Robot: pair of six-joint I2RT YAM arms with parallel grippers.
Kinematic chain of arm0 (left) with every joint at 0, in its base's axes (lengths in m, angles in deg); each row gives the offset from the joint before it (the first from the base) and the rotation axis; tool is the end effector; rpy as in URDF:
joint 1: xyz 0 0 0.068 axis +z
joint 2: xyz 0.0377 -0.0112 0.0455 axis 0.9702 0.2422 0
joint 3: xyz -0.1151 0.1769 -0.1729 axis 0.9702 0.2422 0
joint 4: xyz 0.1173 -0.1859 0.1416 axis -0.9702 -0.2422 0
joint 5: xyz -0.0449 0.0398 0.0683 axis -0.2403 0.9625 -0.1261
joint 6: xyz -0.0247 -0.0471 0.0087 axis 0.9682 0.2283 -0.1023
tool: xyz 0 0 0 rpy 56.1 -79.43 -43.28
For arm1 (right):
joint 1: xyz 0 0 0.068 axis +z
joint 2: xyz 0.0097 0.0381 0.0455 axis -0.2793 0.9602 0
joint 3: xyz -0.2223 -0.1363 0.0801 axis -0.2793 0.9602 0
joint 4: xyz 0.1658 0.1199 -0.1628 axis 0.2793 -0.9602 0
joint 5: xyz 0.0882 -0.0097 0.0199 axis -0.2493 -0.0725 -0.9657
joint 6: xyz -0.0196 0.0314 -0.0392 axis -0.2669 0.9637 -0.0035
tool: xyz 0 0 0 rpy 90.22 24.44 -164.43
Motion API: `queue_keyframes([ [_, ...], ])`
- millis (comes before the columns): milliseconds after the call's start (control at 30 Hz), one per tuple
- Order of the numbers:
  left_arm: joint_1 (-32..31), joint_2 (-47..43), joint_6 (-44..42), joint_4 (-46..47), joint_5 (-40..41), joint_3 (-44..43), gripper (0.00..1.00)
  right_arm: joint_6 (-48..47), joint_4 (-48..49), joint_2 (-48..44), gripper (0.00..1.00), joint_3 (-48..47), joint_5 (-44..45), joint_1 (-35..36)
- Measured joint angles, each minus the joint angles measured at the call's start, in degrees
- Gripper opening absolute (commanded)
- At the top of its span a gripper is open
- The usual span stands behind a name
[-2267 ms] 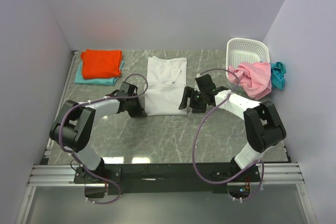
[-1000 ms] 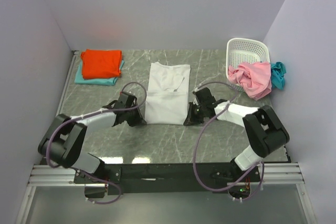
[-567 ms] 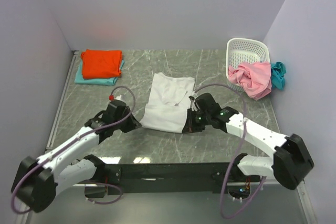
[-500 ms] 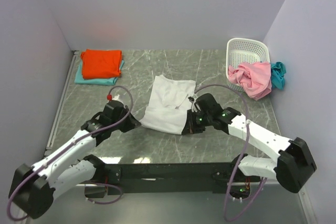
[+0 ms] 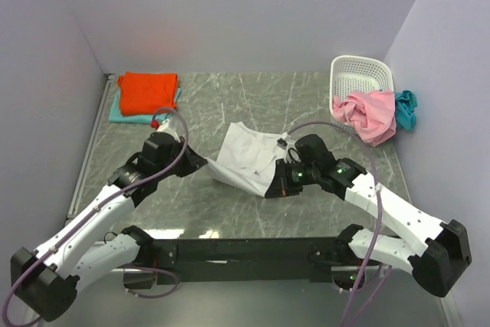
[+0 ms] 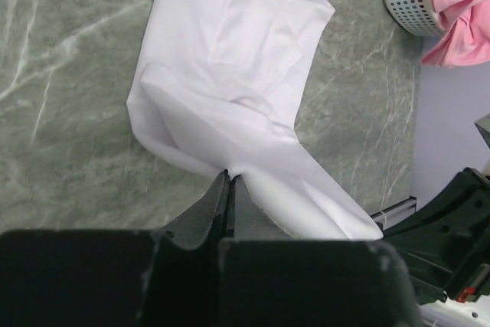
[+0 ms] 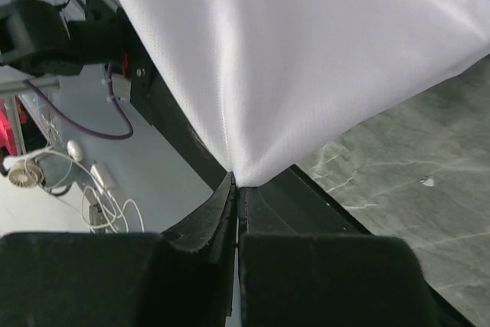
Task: Fold and stack the t-shirts
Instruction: Fold the tshirt
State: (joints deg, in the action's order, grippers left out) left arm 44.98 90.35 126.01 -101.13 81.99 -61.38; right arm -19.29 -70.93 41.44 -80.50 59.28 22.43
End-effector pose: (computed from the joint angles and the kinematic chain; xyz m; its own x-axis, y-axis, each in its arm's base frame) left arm 0.1634 -0.0999 0.2774 -0.7126 -0.4917 -0.5005 -0.0345 0.7370 -0.6750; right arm 0.1516 0.1439 0.2585 -0.9064 -0.1497 -0.3950 -0.3948 0.6330 0.6659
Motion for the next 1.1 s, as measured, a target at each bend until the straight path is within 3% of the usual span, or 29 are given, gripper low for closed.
queue_keyframes([
  [467,0.4,18.4,-4.5,4.3,2.2,-13.3,0.01,-1.9,-0.9,1.7,0.0,-3.0,0.3,-14.3],
  [1100,6.0,33.5,-9.0,6.4,-1.9,-23.7,0.01,-2.5,3.1,12.1,0.0,-9.2,0.7,-21.4],
])
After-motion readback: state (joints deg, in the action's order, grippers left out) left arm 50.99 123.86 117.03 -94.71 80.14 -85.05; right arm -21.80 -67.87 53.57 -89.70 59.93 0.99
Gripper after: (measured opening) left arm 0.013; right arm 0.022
